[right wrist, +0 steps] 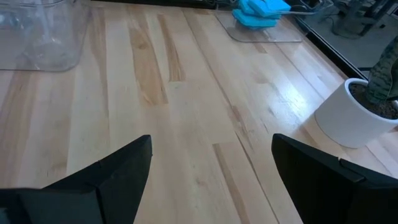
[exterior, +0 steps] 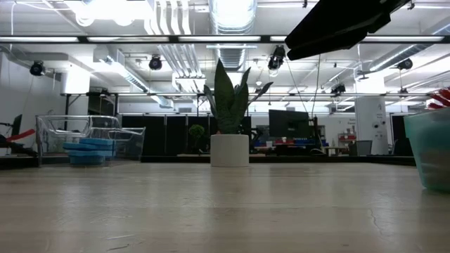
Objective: Pick & Place Kitchen Sink Supplies
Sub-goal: Put the transparent spray bottle into the bottom transparent bin, then return to Home Position
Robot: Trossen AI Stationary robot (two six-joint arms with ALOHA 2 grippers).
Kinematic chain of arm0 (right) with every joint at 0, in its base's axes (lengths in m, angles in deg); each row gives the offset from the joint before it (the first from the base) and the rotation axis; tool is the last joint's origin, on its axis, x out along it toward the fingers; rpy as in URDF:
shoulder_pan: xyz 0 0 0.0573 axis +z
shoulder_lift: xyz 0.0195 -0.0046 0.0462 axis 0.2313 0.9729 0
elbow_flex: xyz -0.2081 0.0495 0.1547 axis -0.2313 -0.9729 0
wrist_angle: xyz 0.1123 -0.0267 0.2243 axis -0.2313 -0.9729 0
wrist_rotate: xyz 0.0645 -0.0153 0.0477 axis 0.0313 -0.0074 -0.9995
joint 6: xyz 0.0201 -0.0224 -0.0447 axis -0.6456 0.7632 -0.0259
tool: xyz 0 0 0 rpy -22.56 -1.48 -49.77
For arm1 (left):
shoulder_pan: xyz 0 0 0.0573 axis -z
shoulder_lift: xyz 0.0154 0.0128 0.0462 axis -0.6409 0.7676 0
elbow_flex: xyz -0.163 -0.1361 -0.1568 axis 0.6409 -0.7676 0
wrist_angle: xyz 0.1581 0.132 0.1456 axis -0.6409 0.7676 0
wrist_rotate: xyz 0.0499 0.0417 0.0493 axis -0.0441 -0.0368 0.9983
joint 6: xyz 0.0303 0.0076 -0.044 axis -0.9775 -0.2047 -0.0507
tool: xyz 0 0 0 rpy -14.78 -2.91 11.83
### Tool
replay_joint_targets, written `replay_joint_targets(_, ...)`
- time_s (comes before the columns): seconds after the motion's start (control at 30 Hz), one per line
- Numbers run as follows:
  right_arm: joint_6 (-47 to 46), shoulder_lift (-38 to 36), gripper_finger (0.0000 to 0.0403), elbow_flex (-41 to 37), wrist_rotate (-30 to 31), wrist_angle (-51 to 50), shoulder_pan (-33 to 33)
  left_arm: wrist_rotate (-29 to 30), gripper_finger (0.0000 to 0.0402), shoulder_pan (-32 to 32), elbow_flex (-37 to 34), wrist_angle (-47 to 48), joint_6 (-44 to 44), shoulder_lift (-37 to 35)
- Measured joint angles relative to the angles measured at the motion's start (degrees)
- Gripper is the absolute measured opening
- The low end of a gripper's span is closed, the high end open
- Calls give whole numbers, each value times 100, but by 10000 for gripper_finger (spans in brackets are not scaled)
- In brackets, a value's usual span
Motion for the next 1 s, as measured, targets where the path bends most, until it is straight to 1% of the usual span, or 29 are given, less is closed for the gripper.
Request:
replay_joint_targets(0.17,44,0,325,0,-1,0,0,7,92,1,2,13,75,278)
replay_joint_targets(0.37,63,0,325,0,-1,0,-2,61,129,1,2,26,208,611)
replay_joint_targets(0.53,63,0,325,0,0,6,-13,292,162,-1,2,27,384,707)
replay_joint_targets(0.8,128,0,325,0,5,69,-15,419,211,-1,2,-77,297,159)
replay_joint_targets(0.93,166,-2,325,0,13,114,-28,748,218,-6,0,21,-28,-121)
replay_joint_targets(1.0,253,-2,325,0,39,119,-76,1126,216,-46,0,22,-365,-277)
